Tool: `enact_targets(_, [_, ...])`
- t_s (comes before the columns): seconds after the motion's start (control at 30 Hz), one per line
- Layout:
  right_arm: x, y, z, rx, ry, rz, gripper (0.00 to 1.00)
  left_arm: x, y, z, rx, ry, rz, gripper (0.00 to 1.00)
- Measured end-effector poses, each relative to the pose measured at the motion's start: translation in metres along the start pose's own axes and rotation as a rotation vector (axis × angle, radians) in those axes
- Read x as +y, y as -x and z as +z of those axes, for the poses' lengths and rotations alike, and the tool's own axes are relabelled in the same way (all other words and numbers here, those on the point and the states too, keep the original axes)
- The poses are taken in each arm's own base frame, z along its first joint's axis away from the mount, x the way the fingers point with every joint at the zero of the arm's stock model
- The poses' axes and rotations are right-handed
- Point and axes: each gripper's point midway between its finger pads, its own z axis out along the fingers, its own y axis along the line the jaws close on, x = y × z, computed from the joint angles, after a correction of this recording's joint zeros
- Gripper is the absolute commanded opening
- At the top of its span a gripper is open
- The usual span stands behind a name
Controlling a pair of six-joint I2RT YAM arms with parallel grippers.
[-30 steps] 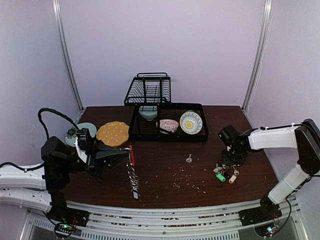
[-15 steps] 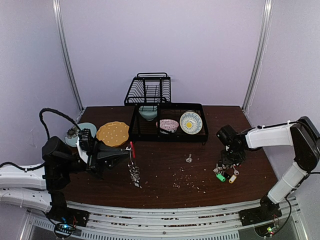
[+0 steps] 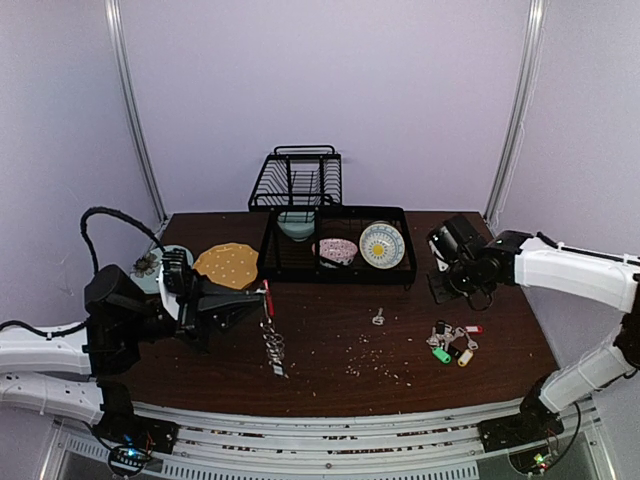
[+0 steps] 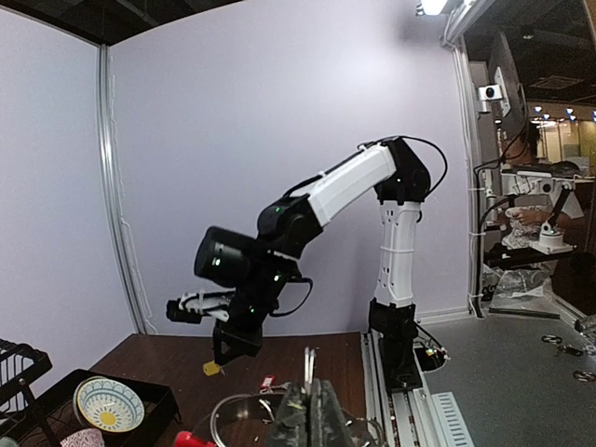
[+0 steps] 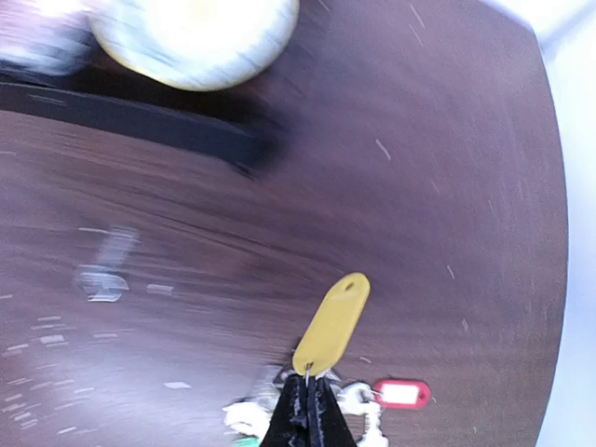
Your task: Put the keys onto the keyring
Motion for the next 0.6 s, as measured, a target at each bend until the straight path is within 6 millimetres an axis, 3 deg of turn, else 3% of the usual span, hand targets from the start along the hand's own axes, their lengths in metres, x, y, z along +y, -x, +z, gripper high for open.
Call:
enact_targets(0.1, [0.048,0.036,-0.061,-0.185,0.162,-0.133,0.0,0.004,0.0,0.003,0.019,0.011,-0.007,0.0])
enact_targets(0.17, [0.08,0.044,-0.1,-0.286,0.281,-0.228,0.0,0.006,0.0,0.006,0.034,0.016,-0.012,0.0])
enact_targets(0.3, [0.147,0.03,-0.178,-0.476,0.542,-0.487,0.0,0.008,-0.001,0.008,0.055,0.018,-0.009,0.0])
enact_targets(0.6, [0.23,-0.001,-0.272,-0.665,0.887,-0.878,0.0,0.006,-0.01,0.009,0.128,0.0,0.036,0.0])
